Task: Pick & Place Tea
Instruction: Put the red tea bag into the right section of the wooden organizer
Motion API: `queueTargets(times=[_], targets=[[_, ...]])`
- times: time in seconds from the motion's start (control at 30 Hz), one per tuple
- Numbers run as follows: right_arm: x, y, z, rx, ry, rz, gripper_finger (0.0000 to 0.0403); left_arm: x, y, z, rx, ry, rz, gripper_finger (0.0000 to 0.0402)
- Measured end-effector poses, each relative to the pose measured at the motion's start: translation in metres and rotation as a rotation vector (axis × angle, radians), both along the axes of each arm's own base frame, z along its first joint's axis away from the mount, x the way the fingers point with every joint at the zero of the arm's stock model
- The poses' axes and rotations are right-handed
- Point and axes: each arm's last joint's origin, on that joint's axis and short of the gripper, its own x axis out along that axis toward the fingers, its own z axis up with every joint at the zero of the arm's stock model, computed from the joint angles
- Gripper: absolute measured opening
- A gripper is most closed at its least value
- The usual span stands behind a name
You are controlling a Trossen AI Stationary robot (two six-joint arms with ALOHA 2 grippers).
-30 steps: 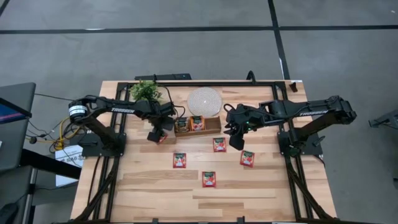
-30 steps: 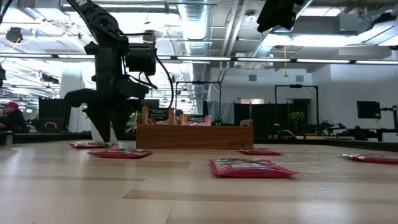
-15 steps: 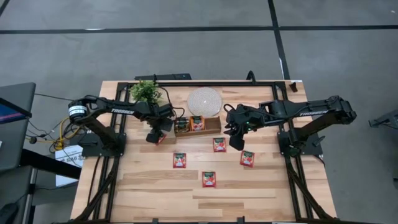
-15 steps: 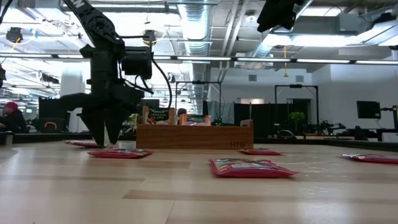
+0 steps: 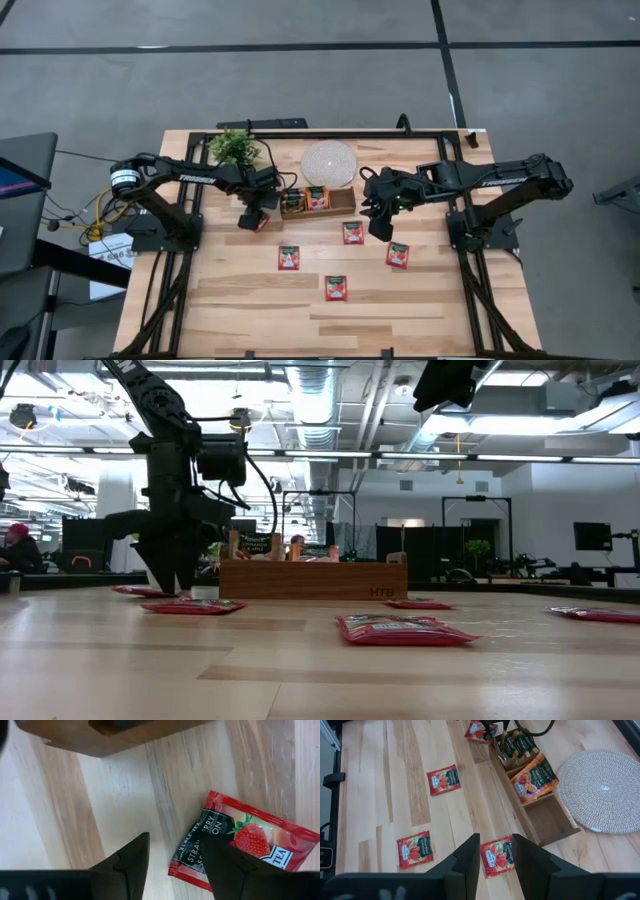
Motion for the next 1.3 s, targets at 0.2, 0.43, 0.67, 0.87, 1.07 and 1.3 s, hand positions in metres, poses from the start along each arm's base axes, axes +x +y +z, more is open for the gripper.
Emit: queueTargets(times=[0.2, 0.43, 0.67, 0.87, 1.07, 1.3], targets=[[0.0, 0.0, 0.0, 0.0, 0.0, 0.0, 0.0107, -0.0007, -0.0003, -0.0003, -0.005, 0.007, 0.01, 0.0133], [0.0, 0.0, 0.0, 0.0, 0.0, 0.0, 0.0107, -0.0008, -0.0003, -0.0003, -0.008, 0.007, 0.027, 0.0098], [0.0, 0.0, 0.0, 0.0, 0.0, 0.0, 0.0107, -0.0009, -0.0003, -0.0005, -0.014, 0.007, 0.051, 0.0061], [0.0, 0.0, 0.0, 0.0, 0.0, 0.0, 0.0107, -0.001, -0.0002, -0.0005, -0.015, 0.008, 0.063, 0.0025], [0.0, 0.0, 0.0, 0.0, 0.0, 0.0, 0.0107, -0.0011, -0.0003, -0.0006, -0.016, 0.008, 0.064, 0.0002], [0.0, 0.0, 0.0, 0.0, 0.0, 0.0, 0.0107, -0.0012, -0.0003, -0.0006, -0.019, 0.009, 0.08, 0.0]])
